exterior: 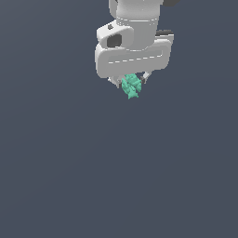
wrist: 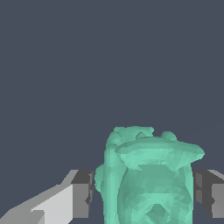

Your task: Pick up the object and move it to a goal position.

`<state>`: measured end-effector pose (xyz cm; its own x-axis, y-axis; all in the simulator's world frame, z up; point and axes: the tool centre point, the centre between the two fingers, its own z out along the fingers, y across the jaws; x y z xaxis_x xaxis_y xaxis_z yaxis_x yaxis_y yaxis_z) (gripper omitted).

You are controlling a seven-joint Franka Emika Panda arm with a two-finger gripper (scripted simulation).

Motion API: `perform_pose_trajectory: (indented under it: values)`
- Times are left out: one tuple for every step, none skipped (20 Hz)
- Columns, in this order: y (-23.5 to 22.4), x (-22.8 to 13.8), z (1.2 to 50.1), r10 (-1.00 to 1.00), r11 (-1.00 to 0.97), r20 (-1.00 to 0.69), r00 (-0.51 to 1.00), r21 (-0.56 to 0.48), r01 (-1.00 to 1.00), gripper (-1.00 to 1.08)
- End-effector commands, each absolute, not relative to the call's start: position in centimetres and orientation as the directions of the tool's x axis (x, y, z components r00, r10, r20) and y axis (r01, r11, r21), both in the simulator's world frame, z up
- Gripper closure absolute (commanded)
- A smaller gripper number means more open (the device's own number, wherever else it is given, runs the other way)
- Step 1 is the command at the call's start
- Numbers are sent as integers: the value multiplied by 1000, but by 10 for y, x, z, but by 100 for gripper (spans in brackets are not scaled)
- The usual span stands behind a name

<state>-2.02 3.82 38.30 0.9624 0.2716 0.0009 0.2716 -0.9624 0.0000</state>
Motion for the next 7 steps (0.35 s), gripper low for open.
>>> perform_pose_trajectory:
  values:
    - [38, -18, 389, 272, -962, 0, 962, 0, 272, 108]
    - [38, -17, 391, 272, -962, 0, 962, 0, 272, 108]
    - [37, -17, 392, 272, -962, 0, 962, 0, 272, 108]
    - [37, -16, 393, 272, -962, 0, 962, 0, 272, 108]
    - [37, -16, 393, 272, -962, 0, 962, 0, 272, 108]
    - [37, -16, 393, 272, -962, 0, 962, 0, 272, 108]
    - [37, -16, 393, 272, -962, 0, 962, 0, 272, 108]
